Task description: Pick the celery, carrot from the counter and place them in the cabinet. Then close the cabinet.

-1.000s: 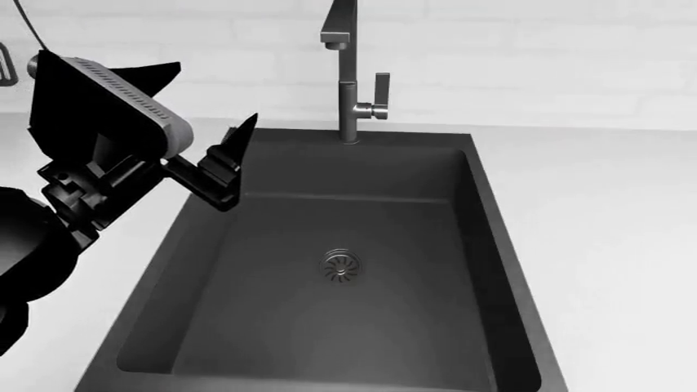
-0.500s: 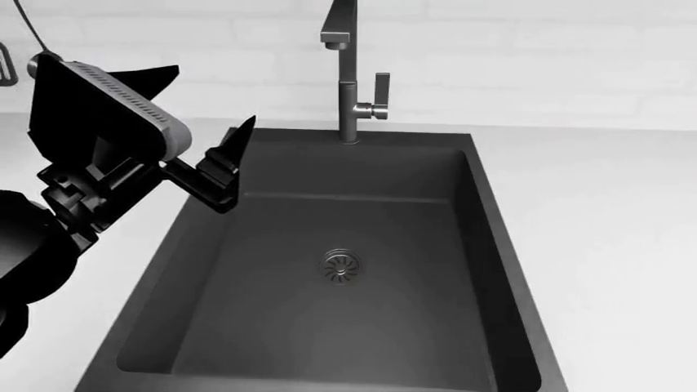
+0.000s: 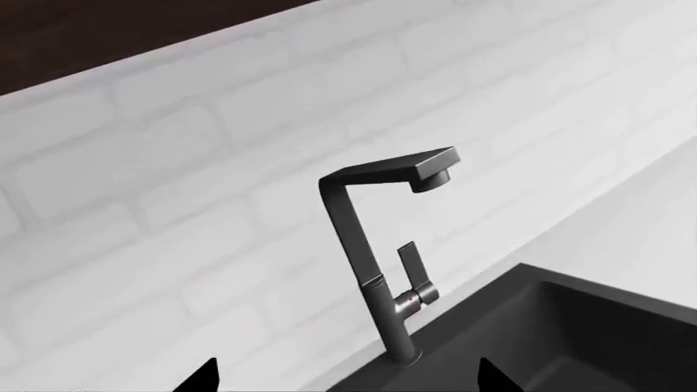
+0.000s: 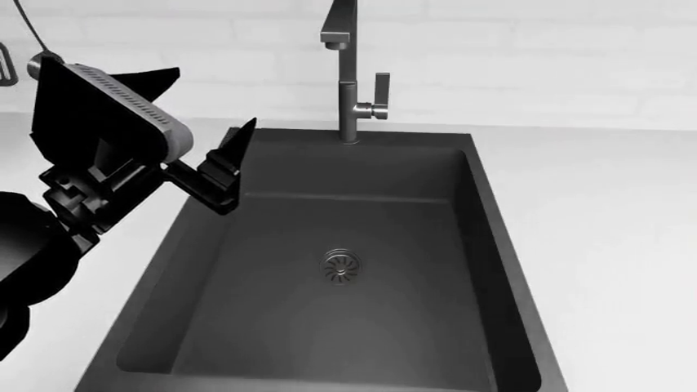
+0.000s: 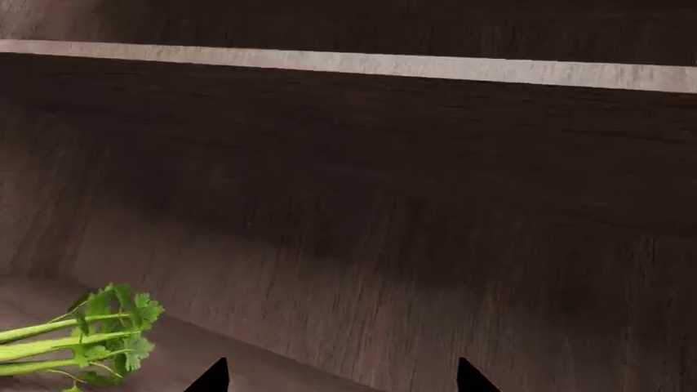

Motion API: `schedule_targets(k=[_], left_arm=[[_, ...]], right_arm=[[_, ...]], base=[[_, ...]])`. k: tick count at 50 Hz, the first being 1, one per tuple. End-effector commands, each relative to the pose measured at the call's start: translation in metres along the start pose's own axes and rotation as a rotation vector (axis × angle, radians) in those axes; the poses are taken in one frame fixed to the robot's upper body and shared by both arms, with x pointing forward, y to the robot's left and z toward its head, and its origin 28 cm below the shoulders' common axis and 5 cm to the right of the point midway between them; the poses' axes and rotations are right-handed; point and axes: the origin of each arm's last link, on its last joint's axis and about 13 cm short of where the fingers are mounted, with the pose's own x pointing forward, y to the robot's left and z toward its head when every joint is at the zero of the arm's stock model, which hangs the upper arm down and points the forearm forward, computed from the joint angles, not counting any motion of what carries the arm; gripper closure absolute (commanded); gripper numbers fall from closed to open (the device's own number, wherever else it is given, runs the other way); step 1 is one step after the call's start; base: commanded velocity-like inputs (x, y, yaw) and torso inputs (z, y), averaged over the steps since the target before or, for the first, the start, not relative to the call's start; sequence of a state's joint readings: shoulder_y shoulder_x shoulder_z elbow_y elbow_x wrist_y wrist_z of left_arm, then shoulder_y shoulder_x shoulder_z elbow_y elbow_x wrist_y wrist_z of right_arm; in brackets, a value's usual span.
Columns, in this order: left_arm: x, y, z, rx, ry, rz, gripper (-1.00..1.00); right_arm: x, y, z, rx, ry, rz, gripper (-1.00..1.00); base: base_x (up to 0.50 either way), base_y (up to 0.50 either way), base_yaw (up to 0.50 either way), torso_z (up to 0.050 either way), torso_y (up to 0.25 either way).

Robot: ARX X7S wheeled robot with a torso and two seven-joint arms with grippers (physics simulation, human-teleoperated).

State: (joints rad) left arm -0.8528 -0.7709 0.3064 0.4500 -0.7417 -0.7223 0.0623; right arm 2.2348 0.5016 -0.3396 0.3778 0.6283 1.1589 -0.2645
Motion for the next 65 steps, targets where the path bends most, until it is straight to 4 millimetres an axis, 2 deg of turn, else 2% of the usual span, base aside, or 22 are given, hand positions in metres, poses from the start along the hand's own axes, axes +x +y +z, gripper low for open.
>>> schedule_targets(k=[1, 34, 51, 65], left_arm=[[0.0, 0.0, -0.003, -0.004, 0.003, 0.0, -1.0], [-0.008, -0.005, -0.007, -0.01, 0.006, -0.005, -1.0], [-0.02, -0.022, -0.019, 0.022, 0.018, -0.009, -1.0], [-0.023, -0.023, -0.013, 0.03, -0.024, -0.006, -1.0]], right_arm=[[-0.016, 0.004, -0.009, -0.031, -0.081, 0.037, -1.0], [-0.067, 0.015, -0.052, -0.141, -0.117, 0.224, -1.0], [-0.072, 0.018, -0.079, -0.12, -0.024, 0.26, -1.0], [-0.079, 0.028, -0.121, -0.065, 0.125, 0.355, -1.0]], base=[[0.0, 0.0, 0.0, 0.0, 0.0], [0.0, 0.0, 0.0, 0.0, 0.0], [0.0, 0.0, 0.0, 0.0, 0.0], [0.0, 0.0, 0.0, 0.0, 0.0]])
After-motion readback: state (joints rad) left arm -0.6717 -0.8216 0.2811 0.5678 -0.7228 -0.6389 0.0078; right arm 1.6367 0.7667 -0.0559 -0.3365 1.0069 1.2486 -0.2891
